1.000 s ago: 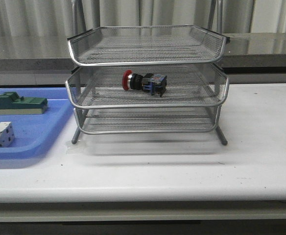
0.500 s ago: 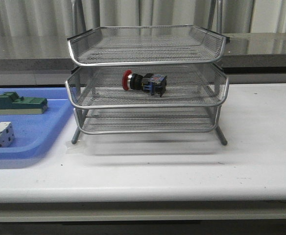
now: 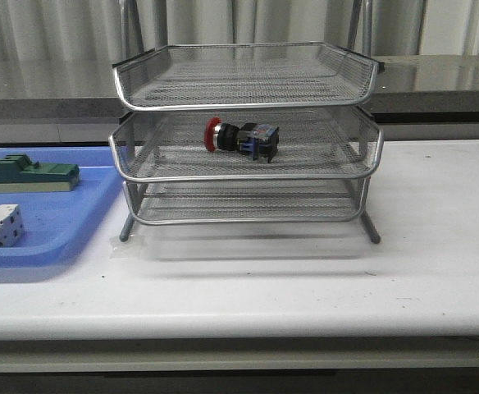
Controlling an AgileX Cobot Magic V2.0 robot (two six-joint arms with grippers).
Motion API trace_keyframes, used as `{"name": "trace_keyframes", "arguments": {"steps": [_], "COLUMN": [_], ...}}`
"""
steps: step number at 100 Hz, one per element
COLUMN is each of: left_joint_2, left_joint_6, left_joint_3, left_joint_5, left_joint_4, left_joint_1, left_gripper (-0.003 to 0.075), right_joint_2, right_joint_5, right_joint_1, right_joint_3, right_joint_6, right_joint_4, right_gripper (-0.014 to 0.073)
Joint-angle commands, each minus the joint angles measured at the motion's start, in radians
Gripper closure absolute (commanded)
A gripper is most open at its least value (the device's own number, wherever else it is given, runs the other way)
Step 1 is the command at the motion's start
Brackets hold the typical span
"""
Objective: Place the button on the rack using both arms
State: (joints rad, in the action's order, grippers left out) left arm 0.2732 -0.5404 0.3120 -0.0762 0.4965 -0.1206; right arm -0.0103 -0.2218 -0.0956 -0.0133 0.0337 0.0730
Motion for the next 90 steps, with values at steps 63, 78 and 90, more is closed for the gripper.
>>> {"name": "trace_keyframes", "arguments": {"steps": [63, 78, 90], "left_joint_2": [0.006, 0.006, 0.006], "left_joint_6": [0.010, 0.010, 0.010], "left_joint_3": [0.029, 0.029, 0.029], "left_joint_5": [0.076, 0.076, 0.076], "left_joint_4": [0.013, 0.013, 0.013], "left_joint_1": [0.004, 0.004, 0.004], "left_gripper": [0.0741, 0.0741, 0.0741], "right_joint_2": [-0.017, -0.017, -0.017], "right_joint_5": [0.229, 0.229, 0.229], "right_joint_1": [0.031, 0.031, 0.031], "right_joint_3": [0.042, 0.042, 0.042], "right_joint_6": [0.001, 0.001, 0.001], "right_joint_4": [0.016, 0.016, 0.016], "right_gripper": [0.0651, 0.0651, 0.0651]}}
